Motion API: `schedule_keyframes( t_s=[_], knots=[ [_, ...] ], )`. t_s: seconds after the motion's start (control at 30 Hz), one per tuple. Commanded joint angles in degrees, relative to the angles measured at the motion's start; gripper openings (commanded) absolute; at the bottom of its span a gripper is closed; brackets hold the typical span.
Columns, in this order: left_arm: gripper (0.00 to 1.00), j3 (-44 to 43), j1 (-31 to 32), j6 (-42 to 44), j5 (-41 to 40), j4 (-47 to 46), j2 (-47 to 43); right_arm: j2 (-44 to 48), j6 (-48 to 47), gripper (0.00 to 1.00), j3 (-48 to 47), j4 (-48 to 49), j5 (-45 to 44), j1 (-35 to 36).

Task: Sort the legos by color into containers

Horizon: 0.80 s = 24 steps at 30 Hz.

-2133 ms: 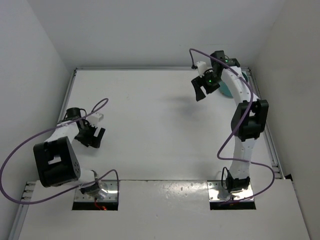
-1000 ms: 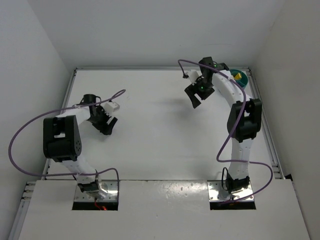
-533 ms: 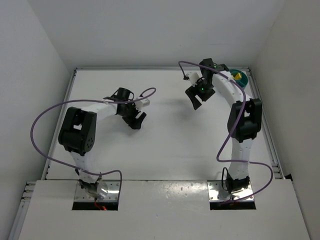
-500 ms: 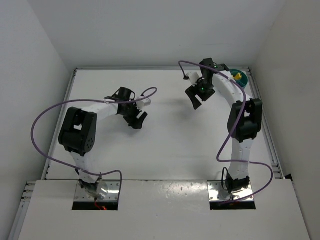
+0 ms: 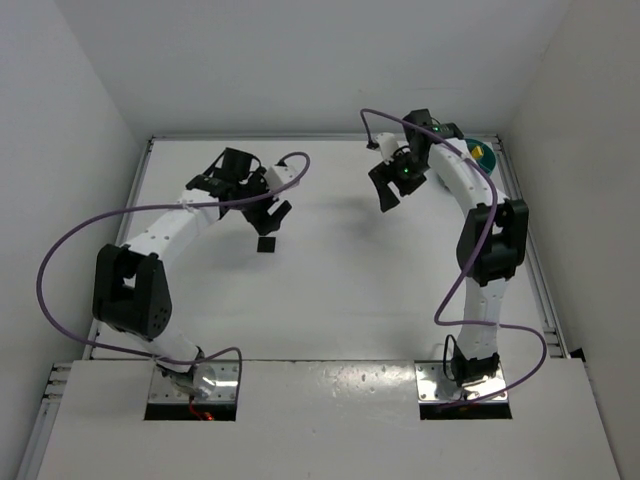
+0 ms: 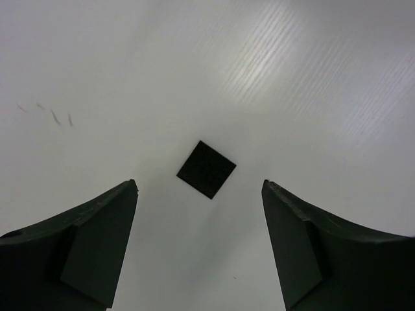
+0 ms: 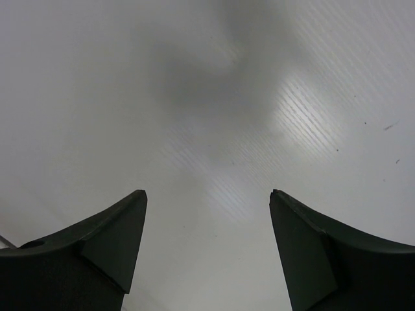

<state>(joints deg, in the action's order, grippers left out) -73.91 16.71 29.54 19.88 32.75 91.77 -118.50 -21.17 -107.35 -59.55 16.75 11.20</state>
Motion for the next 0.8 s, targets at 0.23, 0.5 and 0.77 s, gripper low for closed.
schedule_keyframes(
  t_s=[0.23, 0.5, 0.77],
  knots=[
    [0.92, 11.5, -20.6, -21.2, 8.9, -10.9, -15.9, 0.8, 2.4, 0.84, -7.2, 3.8, 11.3, 8.9],
    [1.00, 13.5, -29.8, -25.8, 7.6, -5.4, -27.6, -1.5, 3.9, 0.94, -2.1, 21.3, 9.4, 22.1],
    [1.00, 12.1, -43.1, -30.0, 18.2, -2.0, -29.5, -11.4, 3.4, 0.94, -6.7, 26.4, 5.0, 28.9]
  ],
)
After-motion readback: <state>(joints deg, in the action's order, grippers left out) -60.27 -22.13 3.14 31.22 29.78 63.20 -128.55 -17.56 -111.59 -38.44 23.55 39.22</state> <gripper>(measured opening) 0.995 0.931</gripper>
